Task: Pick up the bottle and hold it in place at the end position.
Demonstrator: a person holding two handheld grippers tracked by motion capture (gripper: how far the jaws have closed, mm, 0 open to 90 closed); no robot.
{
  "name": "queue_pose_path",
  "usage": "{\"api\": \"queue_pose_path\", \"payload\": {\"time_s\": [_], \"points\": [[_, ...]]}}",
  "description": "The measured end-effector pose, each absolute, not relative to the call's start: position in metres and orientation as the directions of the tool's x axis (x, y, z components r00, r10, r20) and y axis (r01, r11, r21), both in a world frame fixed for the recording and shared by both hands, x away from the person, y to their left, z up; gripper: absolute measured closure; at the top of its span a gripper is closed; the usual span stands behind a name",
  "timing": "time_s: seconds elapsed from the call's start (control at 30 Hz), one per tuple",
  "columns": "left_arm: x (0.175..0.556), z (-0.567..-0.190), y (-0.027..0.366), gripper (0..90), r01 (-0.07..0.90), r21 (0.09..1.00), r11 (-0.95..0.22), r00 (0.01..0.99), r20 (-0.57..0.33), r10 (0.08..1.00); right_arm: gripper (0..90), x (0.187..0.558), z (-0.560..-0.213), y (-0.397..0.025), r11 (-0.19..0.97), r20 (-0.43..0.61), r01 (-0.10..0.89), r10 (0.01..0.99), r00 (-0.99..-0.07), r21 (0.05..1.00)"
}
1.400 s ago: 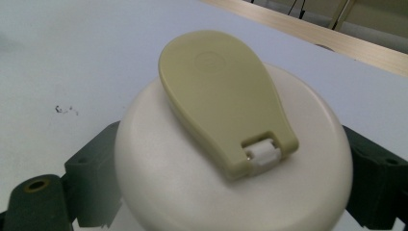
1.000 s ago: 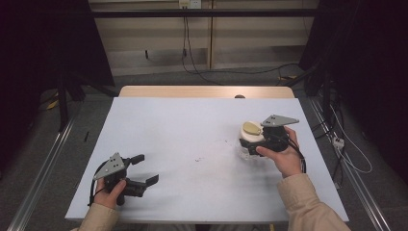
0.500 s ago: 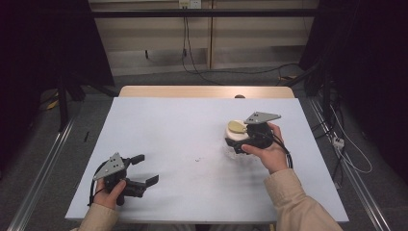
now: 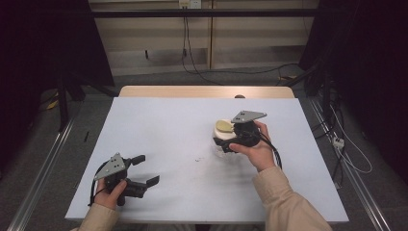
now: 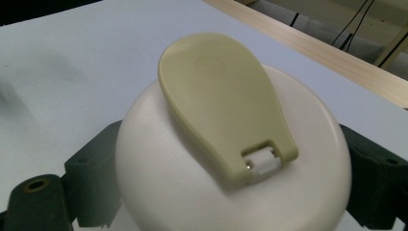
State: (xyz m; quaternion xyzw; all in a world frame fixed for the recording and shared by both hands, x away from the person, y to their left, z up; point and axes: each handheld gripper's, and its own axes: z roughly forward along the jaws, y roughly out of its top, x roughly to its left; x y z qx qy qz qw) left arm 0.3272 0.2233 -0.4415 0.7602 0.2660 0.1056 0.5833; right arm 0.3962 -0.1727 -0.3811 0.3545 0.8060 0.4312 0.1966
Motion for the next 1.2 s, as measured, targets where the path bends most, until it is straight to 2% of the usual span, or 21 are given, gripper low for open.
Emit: {"api": "queue_pose_path", "payload": {"time_s": [0.47, 1.2], "points": [[0.326, -0.441, 0.223, 3.4, 0.281, 0.943, -0.178, 0.841, -0.152, 0.519, 10.6, 0.406, -0.382, -0.142, 0.397, -0.013, 0.383, 0.709, -0.705, 0.834], [0.326, -0.443, 0.221, 3.4, 0.286, 0.941, -0.182, 0.845, -0.157, 0.511, 10.6, 0.415, -0.395, -0.132, 0.437, -0.034, 0.383, 0.694, -0.720, 0.814]]}}
